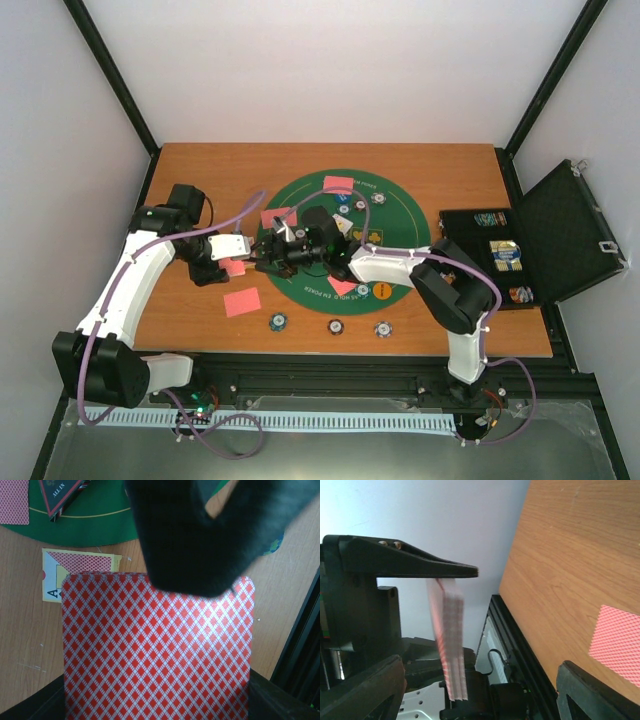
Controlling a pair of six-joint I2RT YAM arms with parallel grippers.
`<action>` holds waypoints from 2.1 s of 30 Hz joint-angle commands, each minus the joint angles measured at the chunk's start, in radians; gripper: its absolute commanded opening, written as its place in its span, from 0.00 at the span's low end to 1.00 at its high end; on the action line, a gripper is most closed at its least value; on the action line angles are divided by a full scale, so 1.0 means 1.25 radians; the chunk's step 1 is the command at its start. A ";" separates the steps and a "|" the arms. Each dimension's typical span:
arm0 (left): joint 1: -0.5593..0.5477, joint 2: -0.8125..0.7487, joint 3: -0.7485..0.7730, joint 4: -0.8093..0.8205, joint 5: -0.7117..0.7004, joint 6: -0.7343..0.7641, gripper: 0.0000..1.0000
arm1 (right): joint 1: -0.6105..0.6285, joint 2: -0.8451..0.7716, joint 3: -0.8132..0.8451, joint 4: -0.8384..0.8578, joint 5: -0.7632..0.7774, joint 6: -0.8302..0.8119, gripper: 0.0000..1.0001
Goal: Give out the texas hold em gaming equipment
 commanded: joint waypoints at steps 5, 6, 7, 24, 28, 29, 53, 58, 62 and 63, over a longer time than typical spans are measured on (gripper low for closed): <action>-0.002 -0.006 0.030 -0.005 0.028 -0.001 0.10 | 0.042 0.058 0.054 0.110 -0.014 0.070 0.81; -0.001 -0.007 0.031 -0.004 0.029 -0.001 0.10 | 0.046 0.067 0.062 0.114 -0.015 0.074 0.81; -0.001 -0.007 0.031 -0.005 0.029 0.000 0.10 | 0.050 0.078 0.074 0.117 -0.016 0.080 0.80; -0.001 -0.016 0.036 -0.016 0.037 0.008 0.10 | 0.067 0.204 0.140 0.138 -0.023 0.148 0.51; -0.002 -0.016 0.038 -0.018 0.039 0.007 0.10 | 0.050 0.200 0.107 0.144 -0.019 0.147 0.44; -0.001 -0.015 0.039 -0.018 0.040 0.007 0.10 | 0.045 0.196 0.100 0.141 -0.020 0.143 0.43; -0.002 -0.015 0.018 -0.001 0.022 0.009 0.10 | 0.004 0.039 -0.027 0.120 -0.018 0.103 0.33; -0.002 -0.017 0.010 0.007 0.013 0.012 0.10 | 0.001 0.012 -0.019 0.047 -0.014 0.063 0.11; -0.001 -0.017 0.005 0.011 0.010 0.014 0.10 | -0.013 -0.007 -0.030 0.015 -0.014 0.048 0.03; -0.001 -0.018 0.003 0.013 0.009 0.014 0.10 | -0.016 -0.013 -0.033 0.009 -0.015 0.045 0.03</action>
